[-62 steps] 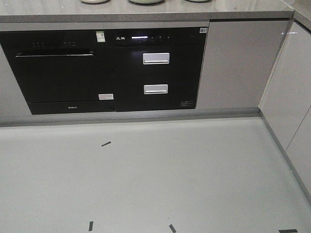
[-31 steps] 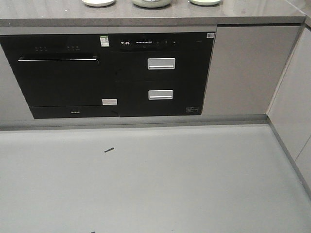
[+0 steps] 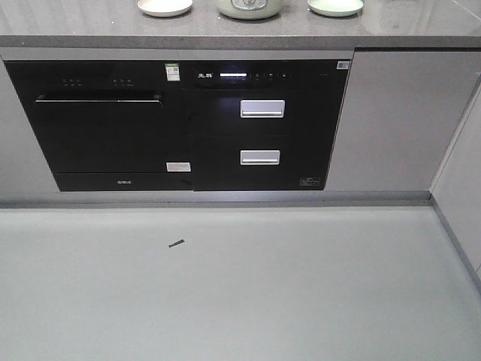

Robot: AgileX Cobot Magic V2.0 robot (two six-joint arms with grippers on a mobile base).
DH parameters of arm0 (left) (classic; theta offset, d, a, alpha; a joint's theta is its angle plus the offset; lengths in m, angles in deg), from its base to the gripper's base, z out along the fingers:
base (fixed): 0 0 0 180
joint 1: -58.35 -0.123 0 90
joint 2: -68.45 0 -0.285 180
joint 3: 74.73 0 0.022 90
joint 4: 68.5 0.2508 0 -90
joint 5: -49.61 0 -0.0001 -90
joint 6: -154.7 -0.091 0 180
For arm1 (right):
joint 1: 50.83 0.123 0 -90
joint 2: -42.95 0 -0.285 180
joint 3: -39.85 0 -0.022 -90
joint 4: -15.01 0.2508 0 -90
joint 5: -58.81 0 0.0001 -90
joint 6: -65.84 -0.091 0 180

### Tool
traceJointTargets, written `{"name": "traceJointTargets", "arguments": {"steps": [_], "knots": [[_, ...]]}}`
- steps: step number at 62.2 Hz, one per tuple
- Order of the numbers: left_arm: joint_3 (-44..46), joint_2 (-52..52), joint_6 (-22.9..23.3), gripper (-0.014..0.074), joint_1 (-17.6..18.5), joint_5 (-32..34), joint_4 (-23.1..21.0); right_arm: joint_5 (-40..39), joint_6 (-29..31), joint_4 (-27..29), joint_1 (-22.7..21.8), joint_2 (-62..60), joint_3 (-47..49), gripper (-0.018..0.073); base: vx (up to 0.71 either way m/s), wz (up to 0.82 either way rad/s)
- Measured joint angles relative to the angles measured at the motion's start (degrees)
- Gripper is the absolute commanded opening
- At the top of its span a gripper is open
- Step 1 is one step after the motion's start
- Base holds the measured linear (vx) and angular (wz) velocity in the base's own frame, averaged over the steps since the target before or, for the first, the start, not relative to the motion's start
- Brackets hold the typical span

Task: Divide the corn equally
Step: 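Drive the base toward the counter with the corn pot, then continue driving forward to the counter edge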

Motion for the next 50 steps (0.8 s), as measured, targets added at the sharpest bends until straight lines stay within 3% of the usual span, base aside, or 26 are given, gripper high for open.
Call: {"name": "traceJointTargets", "arguments": {"steps": [50], "knots": [[0.0,0.0,0.0,-0.0006,0.0,0.0,0.0,0.0,0.0,0.0,0.0,0.0,0.0,-0.0003,0.15,0.02]]}}
